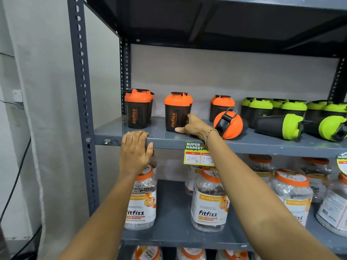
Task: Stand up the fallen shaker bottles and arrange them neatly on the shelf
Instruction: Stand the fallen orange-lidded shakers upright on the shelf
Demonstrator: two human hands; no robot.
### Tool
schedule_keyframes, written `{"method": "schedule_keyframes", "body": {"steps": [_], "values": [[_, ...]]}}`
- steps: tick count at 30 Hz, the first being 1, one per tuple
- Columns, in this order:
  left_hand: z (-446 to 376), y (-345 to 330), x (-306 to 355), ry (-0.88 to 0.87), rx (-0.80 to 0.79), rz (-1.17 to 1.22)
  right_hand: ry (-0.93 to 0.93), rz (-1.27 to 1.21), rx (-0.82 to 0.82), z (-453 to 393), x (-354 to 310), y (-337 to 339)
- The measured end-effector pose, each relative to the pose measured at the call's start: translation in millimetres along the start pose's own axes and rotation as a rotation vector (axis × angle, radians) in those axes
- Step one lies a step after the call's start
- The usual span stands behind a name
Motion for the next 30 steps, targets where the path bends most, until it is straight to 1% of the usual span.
{"method": "schedule_keyframes", "body": {"steps": [9,12,15,18,20,22,24,26,28,30], "values": [[2.0,-2.6,-1.6,0.034,-0.055,0.014,-0.018,0.036,-0.016,3.6,-5.4,-3.4],[2.2,-1.4,-0.1,0.037,-0.061,0.018,0.008,0.139,0.007,15.7,-12.5,0.3],[3.3,-0.3,4.8,0.099,-0.078,0.059,0.127,0.314,0.143,38.9,-32.5,9.8],[5.3,3.4,12.4,0.171,-0.089,0.105,0.317,0.353,0.303,73.1,-59.8,29.6],[3.7,6.8,24.8,0.153,-0.12,0.144,0.439,0.35,0.446,98.9,-77.0,58.5],[2.6,7.3,47.5,0.076,-0.17,0.165,0.506,0.338,0.599,121.6,-84.0,96.8],[2.0,7.6,71.9,0.052,-0.194,0.192,0.485,0.328,0.729,135.6,-74.8,137.8],[2.9,6.0,95.4,0.031,-0.215,0.186,0.383,0.365,0.762,140.0,-50.9,171.1],[6.7,1.4,117.0,-0.016,-0.248,0.147,0.255,0.402,0.69,138.2,-17.7,191.3],[9.6,-2.8,135.2,-0.047,-0.269,0.122,0.174,0.391,0.59,136.0,11.9,198.6]]}}
Point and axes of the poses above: each hand's wrist, its own z-axis away from the middle knuckle, its own y-axis out of the back of the hand, x = y × z, the point moved 6 cm from there along -z, towards the middle knuckle, and after that the axes turned 11 degrees about y, right-handed, at the moved point
